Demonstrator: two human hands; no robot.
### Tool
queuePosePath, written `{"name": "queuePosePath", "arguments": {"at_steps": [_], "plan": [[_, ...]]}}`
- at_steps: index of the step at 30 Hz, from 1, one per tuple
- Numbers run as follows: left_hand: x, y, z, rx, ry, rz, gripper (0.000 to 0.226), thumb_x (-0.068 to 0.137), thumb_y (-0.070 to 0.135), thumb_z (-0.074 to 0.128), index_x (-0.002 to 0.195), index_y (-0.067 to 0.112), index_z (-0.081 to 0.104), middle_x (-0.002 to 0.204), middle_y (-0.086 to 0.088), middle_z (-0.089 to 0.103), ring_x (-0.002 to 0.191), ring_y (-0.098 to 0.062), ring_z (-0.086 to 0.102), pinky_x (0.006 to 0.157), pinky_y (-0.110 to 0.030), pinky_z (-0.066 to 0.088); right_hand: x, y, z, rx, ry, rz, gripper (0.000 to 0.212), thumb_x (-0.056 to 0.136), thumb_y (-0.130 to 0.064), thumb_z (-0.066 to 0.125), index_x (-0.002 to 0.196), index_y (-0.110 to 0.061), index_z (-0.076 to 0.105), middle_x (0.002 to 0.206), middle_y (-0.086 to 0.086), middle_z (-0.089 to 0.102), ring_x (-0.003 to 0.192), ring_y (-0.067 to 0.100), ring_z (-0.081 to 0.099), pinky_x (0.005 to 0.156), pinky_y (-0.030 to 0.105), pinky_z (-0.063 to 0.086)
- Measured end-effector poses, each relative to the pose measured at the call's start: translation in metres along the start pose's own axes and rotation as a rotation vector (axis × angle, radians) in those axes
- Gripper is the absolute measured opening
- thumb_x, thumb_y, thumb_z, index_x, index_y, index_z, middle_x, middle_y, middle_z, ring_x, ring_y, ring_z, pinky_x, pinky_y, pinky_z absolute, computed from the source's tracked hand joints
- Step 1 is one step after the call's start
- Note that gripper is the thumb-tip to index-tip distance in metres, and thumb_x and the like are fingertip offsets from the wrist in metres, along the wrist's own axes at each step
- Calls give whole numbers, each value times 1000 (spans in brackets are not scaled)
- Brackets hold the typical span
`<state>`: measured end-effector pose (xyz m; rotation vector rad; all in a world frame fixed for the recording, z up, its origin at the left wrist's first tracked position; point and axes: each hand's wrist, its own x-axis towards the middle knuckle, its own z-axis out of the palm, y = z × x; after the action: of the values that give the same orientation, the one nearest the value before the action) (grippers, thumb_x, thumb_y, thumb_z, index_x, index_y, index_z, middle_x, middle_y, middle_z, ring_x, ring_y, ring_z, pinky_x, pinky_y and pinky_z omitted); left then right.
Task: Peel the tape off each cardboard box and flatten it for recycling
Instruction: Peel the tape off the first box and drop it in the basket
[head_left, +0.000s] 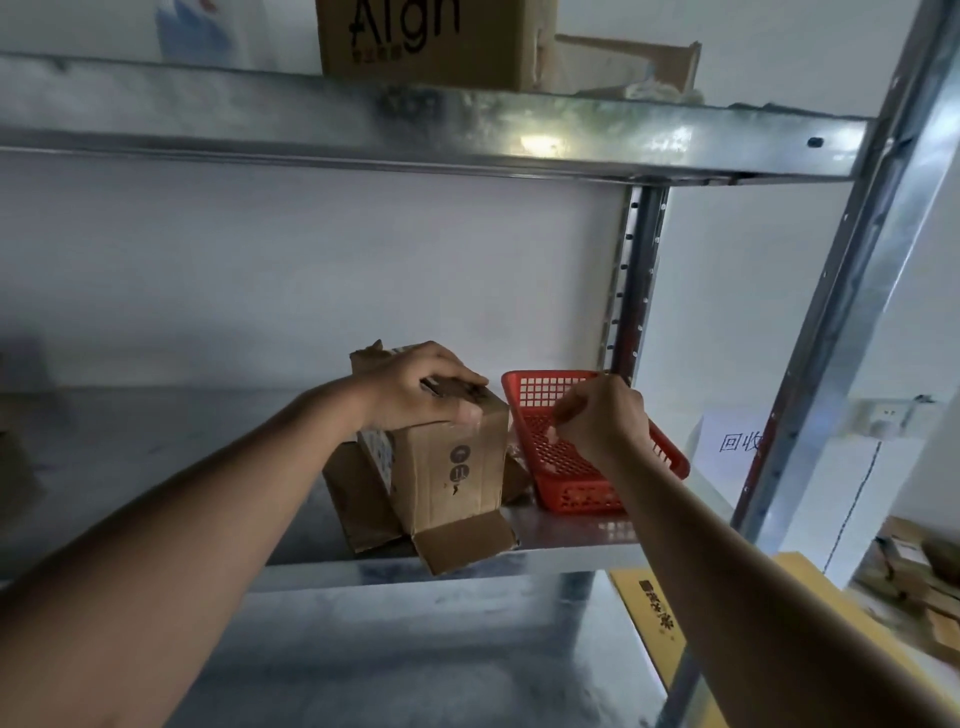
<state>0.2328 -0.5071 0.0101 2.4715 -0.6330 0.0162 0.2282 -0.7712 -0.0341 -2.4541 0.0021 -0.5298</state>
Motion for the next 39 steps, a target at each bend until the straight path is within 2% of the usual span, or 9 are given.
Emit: {"name": "queuePosePath", "arguments": {"at_steps": [8, 14, 21, 24, 26, 29, 32, 36, 39], "plan": [[-7, 7, 7, 39, 79, -43, 50, 85, 63, 74, 132, 48, 65, 135, 17, 46, 135, -8, 40, 119, -42, 32, 5, 2, 2, 4, -95, 24, 27, 73, -22, 95, 77, -32, 69, 83, -13, 60, 66, -2, 52, 52, 15, 30], [-13, 11, 9, 30, 82, -74, 52, 84, 65, 73, 133, 49, 65, 138, 15, 45, 138, -11, 39, 120, -47, 32, 11, 4, 5, 9, -111, 18, 22, 83, -14, 86, 99, -27, 80, 92, -10, 64, 65, -2, 48, 49, 14, 30], [-14, 13, 12, 3, 101, -76, 65, 71, 75, 67, 131, 51, 66, 137, 15, 47, 137, -10, 42, 120, -47, 32, 6, 10, 5, -70, -87, -101, 18, 90, -12, 79, 105, -21, 81, 102, -3, 78, 65, -6, 51, 51, 10, 28], [-15, 12, 13, 3, 102, -84, 72, 67, 82, 63, 131, 50, 66, 138, 15, 48, 138, -11, 42, 121, -46, 32, 1, 6, 4, 13, -48, -160, 15, 92, -20, 78, 106, -21, 81, 93, -7, 76, 63, -6, 55, 51, 7, 31], [-14, 9, 13, -18, 114, -115, 69, 76, 84, 56, 134, 47, 65, 140, 17, 48, 140, -10, 41, 121, -45, 31, -3, -3, 3, 99, -45, -208, 11, 95, -24, 75, 104, -22, 81, 84, -13, 72, 63, -3, 62, 50, 7, 38], [-10, 4, 14, -11, 151, -177, 45, 104, 63, 39, 139, 46, 61, 148, 15, 44, 144, -11, 36, 122, -37, 25, -14, -21, 3, 245, -9, -319, 12, 94, -23, 73, 103, -25, 81, 81, -22, 70, 69, -7, 65, 58, 11, 51], [-8, 0, 14, 102, 152, -225, 40, 110, 50, 32, 145, 52, 52, 160, 10, 37, 150, -15, 30, 120, -37, 24, -26, -39, 8, 360, -34, -425, 16, 89, -23, 76, 105, -26, 78, 81, -15, 75, 71, -1, 71, 67, 26, 62], [-8, -5, 10, 142, 149, -256, 42, 112, 34, 35, 150, 44, 48, 167, 8, 31, 153, -16, 28, 124, -37, 24, -36, -56, 22, 367, -81, -516, 28, 87, -27, 80, 115, -29, 76, 93, -11, 72, 83, -1, 69, 72, 14, 55], [-13, -6, 5, 187, 130, -243, 44, 112, 31, 35, 154, 38, 46, 167, 5, 33, 148, -18, 39, 121, -36, 32, -36, -64, 27, 317, 11, -492, 17, 89, -30, 78, 106, -27, 81, 90, -3, 72, 80, 6, 68, 67, 17, 48]]}}
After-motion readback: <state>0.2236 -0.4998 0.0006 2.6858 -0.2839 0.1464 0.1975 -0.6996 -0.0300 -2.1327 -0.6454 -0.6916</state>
